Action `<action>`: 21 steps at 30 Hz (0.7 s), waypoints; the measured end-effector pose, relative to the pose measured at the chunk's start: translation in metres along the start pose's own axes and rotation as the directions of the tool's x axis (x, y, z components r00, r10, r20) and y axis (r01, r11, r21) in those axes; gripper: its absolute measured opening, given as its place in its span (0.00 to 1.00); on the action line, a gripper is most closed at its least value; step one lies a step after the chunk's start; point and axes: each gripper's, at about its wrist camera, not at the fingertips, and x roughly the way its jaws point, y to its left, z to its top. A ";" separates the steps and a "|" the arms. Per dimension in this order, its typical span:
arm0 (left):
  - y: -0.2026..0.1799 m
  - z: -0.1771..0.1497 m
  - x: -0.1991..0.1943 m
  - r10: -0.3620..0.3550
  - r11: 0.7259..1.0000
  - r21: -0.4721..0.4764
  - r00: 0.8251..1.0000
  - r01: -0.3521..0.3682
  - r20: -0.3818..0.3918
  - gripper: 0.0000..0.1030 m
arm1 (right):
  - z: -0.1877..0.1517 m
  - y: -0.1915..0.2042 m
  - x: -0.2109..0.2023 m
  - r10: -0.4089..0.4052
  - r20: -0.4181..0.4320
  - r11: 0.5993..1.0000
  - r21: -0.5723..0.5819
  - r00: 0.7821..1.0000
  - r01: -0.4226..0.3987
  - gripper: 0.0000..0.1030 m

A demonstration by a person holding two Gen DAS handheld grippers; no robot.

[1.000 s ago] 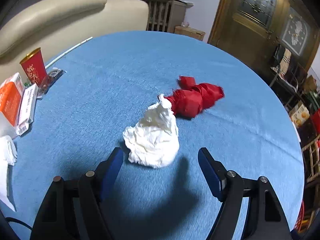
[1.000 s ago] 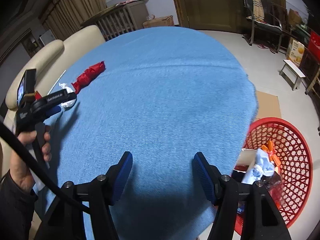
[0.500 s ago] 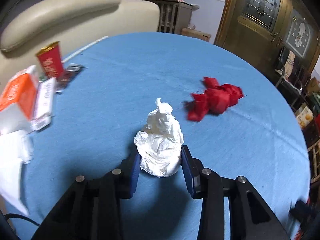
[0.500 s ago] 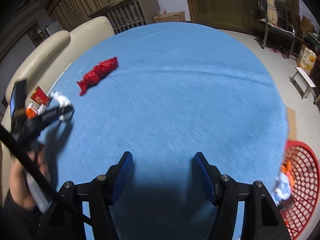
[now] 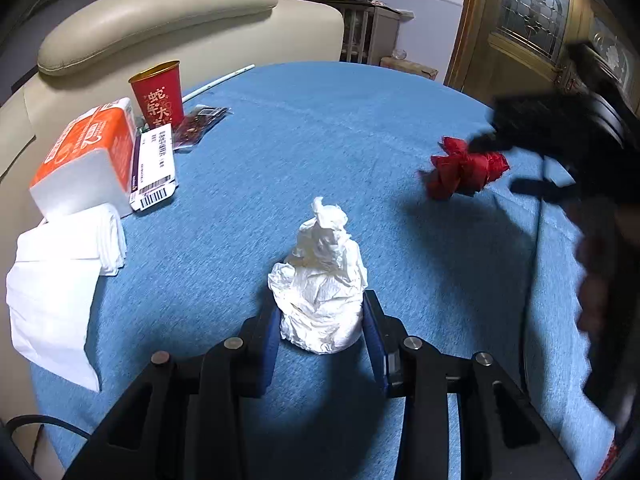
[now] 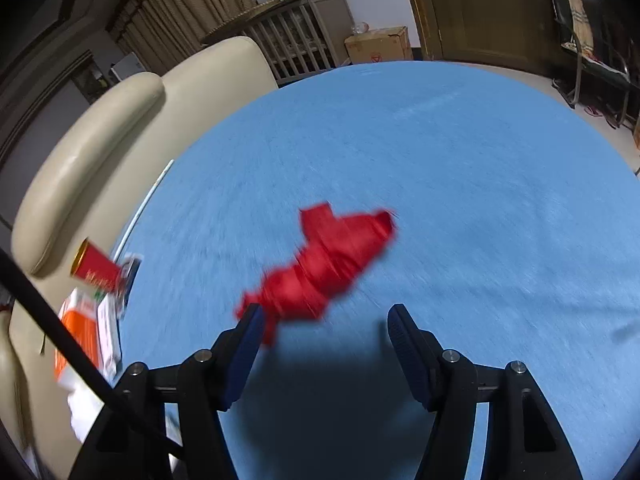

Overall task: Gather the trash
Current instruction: 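Grasp the white tissue bundle with the left tool while the right tool grasps the dark-red cloth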

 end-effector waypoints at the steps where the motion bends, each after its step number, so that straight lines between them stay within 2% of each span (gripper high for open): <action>1: 0.001 0.001 0.002 -0.002 1.000 0.002 1.000 0.002 -0.002 0.39 | 0.004 0.005 0.004 -0.005 0.001 1.000 0.005 1.000 0.005 0.65; 3: 0.001 0.001 0.003 -0.004 1.000 -0.001 1.000 0.004 -0.006 0.39 | 0.011 0.015 0.011 -0.032 0.010 0.999 0.001 0.999 0.032 0.65; 8: 0.004 0.003 0.005 -0.011 1.000 -0.016 1.000 0.011 -0.009 0.39 | 0.021 0.023 0.039 -0.135 -0.048 0.991 0.003 0.990 0.135 0.65; 9: 0.003 0.002 0.003 -0.010 1.000 -0.018 1.000 0.010 -0.008 0.39 | 0.021 0.023 0.043 -0.149 -0.057 0.989 -0.013 0.987 0.149 0.58; 10: 0.004 0.002 0.003 -0.006 1.000 -0.021 1.000 0.006 -0.006 0.39 | 0.020 0.023 0.045 -0.157 -0.061 0.987 -0.040 0.986 0.154 0.57; 15: 0.003 0.001 0.001 0.002 1.000 -0.031 1.000 -0.002 -0.003 0.39 | 0.011 0.026 0.039 -0.144 -0.054 0.983 -0.121 0.988 0.137 0.51; 21: 0.003 0.000 -0.006 0.013 0.999 -0.049 1.000 -0.013 -0.006 0.39 | -0.009 0.013 0.012 -0.111 -0.039 0.984 -0.145 0.993 0.104 0.50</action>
